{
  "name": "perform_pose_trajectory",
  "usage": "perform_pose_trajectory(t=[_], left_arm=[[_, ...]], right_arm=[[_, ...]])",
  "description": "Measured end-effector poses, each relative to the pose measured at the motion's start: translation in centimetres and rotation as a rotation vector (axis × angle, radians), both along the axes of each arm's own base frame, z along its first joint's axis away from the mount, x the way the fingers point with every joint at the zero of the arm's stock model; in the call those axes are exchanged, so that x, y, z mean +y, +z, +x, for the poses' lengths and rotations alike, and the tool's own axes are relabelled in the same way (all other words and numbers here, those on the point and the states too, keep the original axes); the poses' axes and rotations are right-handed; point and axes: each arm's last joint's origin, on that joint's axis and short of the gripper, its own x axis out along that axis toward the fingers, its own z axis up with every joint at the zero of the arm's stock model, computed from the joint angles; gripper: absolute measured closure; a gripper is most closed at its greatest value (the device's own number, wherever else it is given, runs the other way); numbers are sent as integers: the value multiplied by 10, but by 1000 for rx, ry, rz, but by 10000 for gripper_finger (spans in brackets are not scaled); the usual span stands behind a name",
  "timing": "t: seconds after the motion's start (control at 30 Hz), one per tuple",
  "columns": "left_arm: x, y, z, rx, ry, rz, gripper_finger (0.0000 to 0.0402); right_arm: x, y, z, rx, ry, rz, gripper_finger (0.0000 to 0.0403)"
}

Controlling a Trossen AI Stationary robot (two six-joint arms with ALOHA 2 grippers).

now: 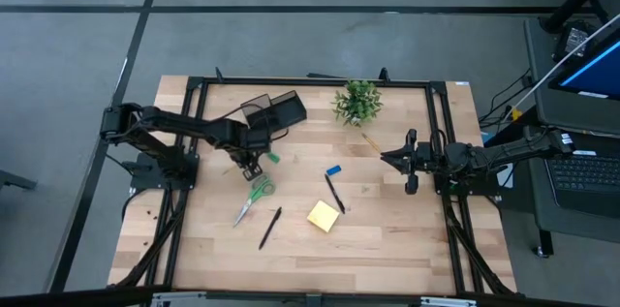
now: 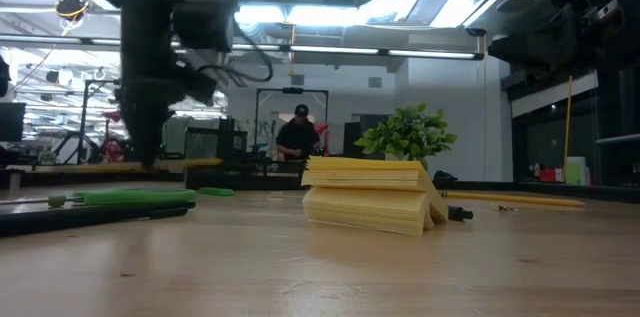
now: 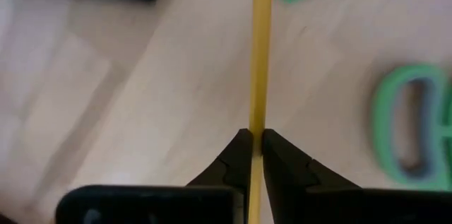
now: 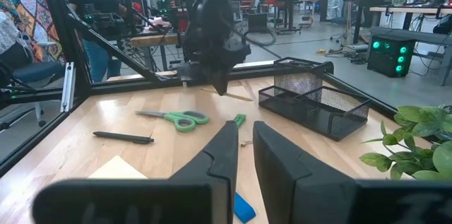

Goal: Pick and place office supplies into organizer
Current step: Put the left pencil into the desk organizer

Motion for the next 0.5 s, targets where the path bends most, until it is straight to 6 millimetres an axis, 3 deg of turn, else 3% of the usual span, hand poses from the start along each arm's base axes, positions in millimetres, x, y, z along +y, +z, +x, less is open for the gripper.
perform_pose_trajectory(t=[0.23,0.5], left_arm=[[5,40,16,-8,-93,115,379],[11,99,14,90,-49,296,379]], right_arm=[[0,0,0,0,0,0,354],[0,0,0,0,0,0,354]])
